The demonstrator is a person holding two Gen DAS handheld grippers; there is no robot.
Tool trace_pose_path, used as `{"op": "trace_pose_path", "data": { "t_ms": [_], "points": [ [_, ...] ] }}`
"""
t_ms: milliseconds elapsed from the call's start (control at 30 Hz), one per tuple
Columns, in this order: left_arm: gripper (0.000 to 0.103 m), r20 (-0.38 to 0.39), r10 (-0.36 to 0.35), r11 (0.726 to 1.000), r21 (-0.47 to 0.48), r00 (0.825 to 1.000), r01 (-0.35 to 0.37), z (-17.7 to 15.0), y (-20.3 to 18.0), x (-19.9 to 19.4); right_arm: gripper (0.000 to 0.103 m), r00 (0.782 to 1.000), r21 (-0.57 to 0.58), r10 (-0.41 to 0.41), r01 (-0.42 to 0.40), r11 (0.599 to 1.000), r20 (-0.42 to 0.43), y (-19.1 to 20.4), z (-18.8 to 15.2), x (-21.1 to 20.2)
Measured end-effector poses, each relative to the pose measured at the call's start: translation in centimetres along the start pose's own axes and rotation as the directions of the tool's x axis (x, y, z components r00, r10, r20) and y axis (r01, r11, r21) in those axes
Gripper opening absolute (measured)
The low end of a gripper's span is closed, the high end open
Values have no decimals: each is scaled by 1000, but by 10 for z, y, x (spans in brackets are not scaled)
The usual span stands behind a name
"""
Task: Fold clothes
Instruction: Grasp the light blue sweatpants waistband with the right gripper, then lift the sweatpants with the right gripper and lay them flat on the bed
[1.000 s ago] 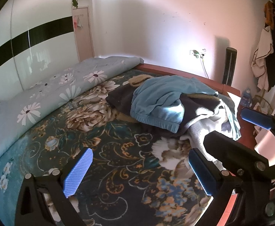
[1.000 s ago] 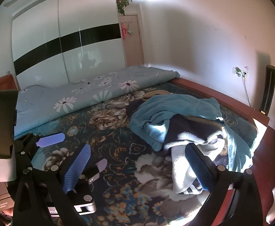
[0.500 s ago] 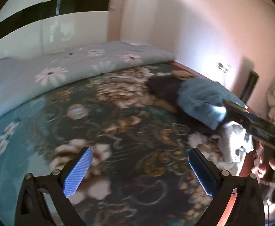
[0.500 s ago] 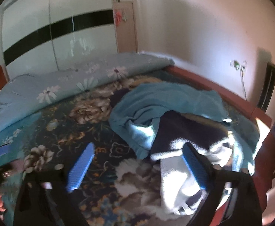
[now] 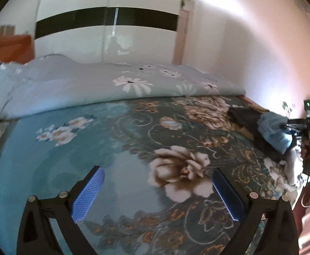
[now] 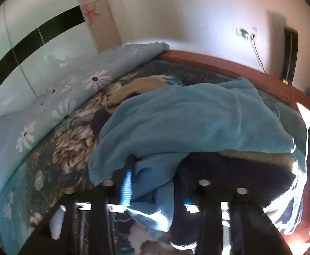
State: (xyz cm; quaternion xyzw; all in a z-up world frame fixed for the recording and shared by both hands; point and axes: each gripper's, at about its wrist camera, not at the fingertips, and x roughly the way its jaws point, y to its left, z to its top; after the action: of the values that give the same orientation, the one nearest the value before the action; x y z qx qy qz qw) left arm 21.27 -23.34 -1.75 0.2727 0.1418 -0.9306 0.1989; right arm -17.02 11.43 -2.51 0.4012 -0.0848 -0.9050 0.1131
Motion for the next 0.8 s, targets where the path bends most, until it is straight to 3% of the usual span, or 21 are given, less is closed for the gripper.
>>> {"op": "trace_pose_path", "data": {
  "t_ms": [100, 300, 467, 567, 633, 800],
  "points": [
    [103, 8, -3, 999, -41, 1000, 4, -5, 16, -7, 14, 999, 31, 52, -53, 998, 6, -5, 8, -12],
    [103, 28, 4, 996, -92, 1000, -1, -11, 42, -16, 13, 985, -77, 103, -93, 993, 136, 26, 40, -76],
    [103, 49, 11, 989, -148, 999, -4, -11, 64, -24, 13, 945, -202, 213, -164, 966, 250, 84, 70, -151],
    [103, 72, 23, 983, -181, 997, -10, -9, 78, -32, 13, 902, -294, 326, -241, 925, 284, 134, 76, -192],
    [103, 87, 41, 980, -199, 995, -22, -8, 88, -40, 13, 864, -364, 424, -316, 876, 272, 175, 74, -216],
    [103, 128, 121, 964, -252, 984, -85, -6, 120, -66, 13, 740, -529, 647, -479, 700, 187, 287, 54, -275]
  ]
}}
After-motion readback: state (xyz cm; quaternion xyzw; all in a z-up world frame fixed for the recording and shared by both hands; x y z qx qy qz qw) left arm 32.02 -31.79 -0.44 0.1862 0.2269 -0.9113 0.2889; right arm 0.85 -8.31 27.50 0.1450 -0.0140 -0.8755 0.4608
